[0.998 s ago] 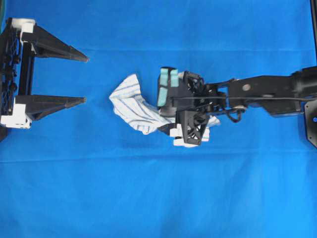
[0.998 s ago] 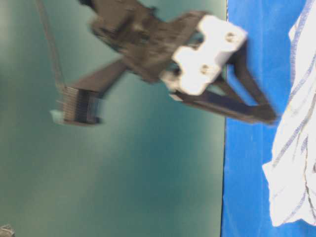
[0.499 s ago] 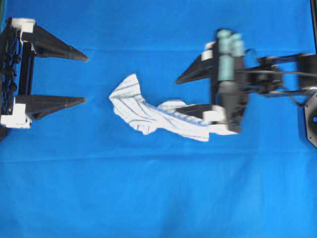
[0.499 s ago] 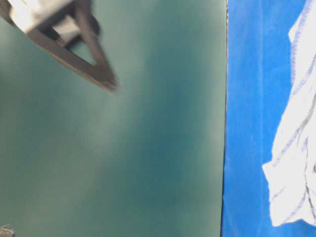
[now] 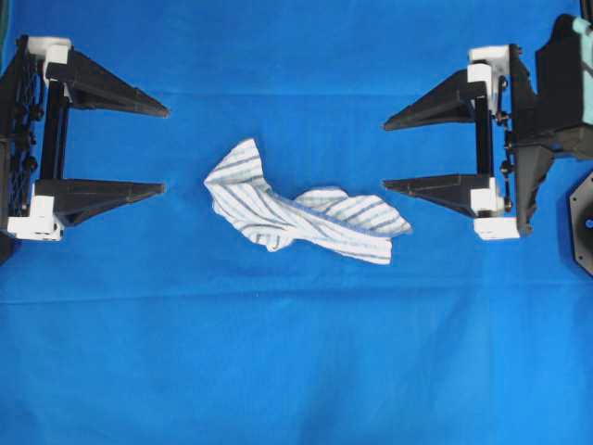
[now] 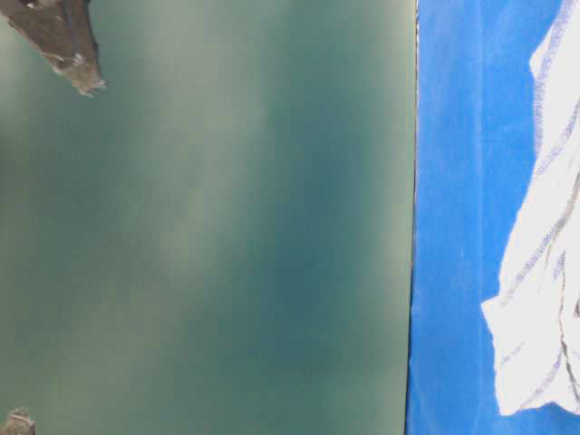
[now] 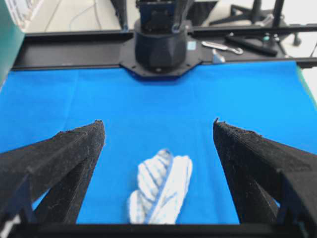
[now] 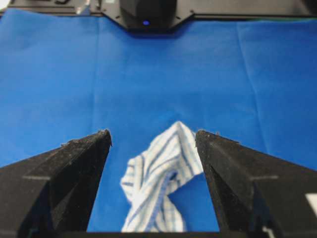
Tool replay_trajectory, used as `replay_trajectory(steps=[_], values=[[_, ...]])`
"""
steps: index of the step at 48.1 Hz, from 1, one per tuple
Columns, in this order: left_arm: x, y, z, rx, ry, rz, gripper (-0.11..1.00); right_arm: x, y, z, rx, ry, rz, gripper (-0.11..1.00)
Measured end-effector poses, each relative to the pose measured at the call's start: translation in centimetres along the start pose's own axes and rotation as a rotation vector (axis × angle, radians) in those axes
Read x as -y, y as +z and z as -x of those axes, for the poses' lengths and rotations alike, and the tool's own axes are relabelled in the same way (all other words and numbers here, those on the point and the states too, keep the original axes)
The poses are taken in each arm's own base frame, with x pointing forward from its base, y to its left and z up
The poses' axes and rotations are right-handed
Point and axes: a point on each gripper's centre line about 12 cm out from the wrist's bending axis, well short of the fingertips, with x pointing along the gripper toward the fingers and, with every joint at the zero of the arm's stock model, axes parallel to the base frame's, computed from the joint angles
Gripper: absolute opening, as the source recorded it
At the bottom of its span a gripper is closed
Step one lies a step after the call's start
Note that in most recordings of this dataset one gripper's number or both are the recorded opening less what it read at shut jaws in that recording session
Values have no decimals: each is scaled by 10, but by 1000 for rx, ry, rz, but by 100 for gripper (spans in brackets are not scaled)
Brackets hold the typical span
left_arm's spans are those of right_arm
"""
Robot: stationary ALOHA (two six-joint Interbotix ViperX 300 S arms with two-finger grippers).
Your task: Hand over the towel.
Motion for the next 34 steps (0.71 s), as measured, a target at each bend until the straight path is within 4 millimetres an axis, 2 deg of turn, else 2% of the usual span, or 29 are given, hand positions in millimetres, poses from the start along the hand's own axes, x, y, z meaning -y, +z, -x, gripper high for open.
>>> replay_trajectory(steps=[8, 18, 22, 28, 34], values=[[0, 0, 5, -2, 0, 0, 90, 1, 0, 6, 11, -1, -1, 71], [0, -7, 32, 14, 1, -1, 90, 1, -8, 39, 66, -1, -3, 71], [1, -13, 43, 26, 0, -1, 90, 1, -21, 57, 95, -1, -3, 71], [2, -32, 59, 35, 1, 0, 90, 1, -40, 80, 164, 3, -2, 71], [2, -51, 72, 60, 4, -1, 90, 0, -69, 97, 220, 5, -2, 71]])
